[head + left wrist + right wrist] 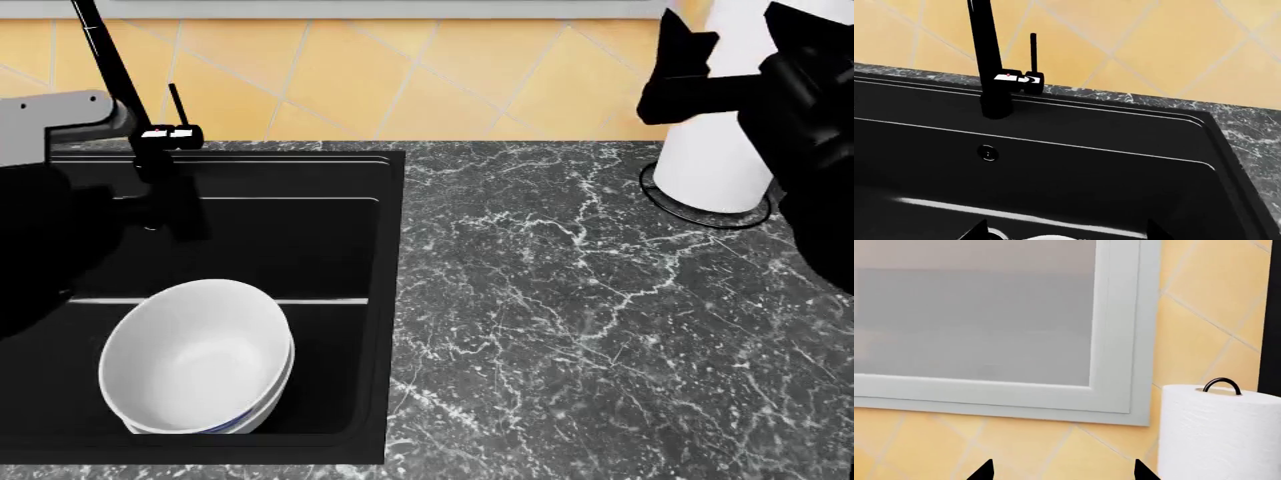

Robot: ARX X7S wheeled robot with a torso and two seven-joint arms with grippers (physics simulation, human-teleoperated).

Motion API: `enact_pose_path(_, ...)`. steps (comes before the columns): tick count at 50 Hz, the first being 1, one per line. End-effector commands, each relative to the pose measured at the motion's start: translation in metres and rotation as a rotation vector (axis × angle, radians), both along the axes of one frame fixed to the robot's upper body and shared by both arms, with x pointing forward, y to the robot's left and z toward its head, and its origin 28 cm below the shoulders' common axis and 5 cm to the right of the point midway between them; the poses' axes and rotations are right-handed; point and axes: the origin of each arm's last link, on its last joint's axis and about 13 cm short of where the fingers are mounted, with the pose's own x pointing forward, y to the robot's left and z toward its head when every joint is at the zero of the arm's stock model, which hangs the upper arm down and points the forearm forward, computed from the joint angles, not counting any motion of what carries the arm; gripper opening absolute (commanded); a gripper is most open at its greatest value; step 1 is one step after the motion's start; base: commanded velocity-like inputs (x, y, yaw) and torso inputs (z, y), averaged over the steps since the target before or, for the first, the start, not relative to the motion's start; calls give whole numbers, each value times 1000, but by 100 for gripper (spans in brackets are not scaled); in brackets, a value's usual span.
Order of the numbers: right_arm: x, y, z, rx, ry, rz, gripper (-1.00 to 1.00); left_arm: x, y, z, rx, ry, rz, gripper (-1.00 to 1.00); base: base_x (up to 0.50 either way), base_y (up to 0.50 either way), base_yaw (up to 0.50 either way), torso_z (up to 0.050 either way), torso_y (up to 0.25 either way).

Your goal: Stack the bowls in the sink.

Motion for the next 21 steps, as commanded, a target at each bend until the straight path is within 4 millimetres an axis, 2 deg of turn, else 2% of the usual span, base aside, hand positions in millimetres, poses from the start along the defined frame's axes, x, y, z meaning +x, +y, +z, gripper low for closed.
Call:
enact_pose_path(1,-28,-5,-1,-36,-5,6,100,-7,-13,13,11,-62,-69,100,0,0,0,0,0)
enact_pose_path(21,-62,-11,-7,-41,-5,3,100,-27,-27,38,45,-172,-139,100,0,0,0,0,0)
